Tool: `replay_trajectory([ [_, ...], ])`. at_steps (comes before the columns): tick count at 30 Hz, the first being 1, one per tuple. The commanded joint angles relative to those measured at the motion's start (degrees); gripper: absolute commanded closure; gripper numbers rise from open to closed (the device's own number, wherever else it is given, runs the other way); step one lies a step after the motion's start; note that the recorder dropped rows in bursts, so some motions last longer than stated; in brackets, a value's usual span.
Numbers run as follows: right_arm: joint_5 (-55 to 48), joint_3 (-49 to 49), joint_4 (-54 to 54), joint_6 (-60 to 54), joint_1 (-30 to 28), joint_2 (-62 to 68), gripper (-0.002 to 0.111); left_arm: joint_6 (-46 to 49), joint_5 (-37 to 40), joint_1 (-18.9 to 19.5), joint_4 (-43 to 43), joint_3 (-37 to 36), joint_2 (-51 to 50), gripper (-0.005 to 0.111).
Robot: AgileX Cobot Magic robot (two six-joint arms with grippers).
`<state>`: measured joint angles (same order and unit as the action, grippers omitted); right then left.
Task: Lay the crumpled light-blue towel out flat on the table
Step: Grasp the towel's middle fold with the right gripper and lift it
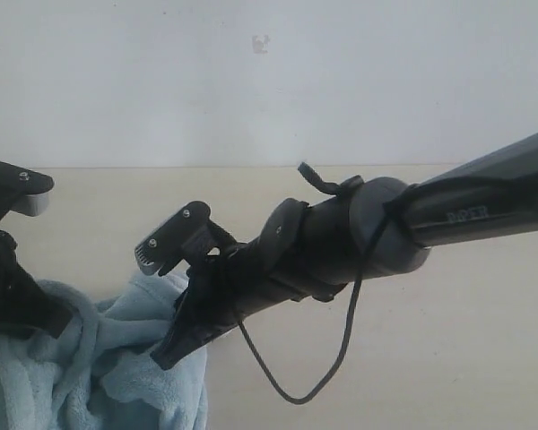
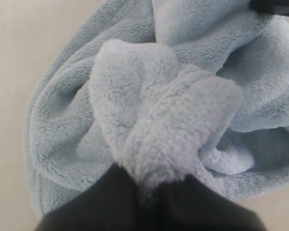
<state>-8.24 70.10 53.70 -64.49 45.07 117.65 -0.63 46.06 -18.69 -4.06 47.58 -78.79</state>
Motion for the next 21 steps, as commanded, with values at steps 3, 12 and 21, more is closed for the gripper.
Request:
replay_trajectory([
  [3,-1.6,0.4,-0.4,0.2,0.0,-5.6,0.108,0.2,0.1,0.2,0.3,-0.3,0.1,0.103],
  [12,-1.5,0.4,-1.8,2.1,-2.2,-22.5,0.108,0.6,0.4,0.2,-3.2,0.1,1.6,0.103],
  [21,-21.9,0.4,-24.2,23.1,-16.7,-35.4,0.108,0.0,-1.7,0.2,-5.8,0.0,14.0,0.103],
])
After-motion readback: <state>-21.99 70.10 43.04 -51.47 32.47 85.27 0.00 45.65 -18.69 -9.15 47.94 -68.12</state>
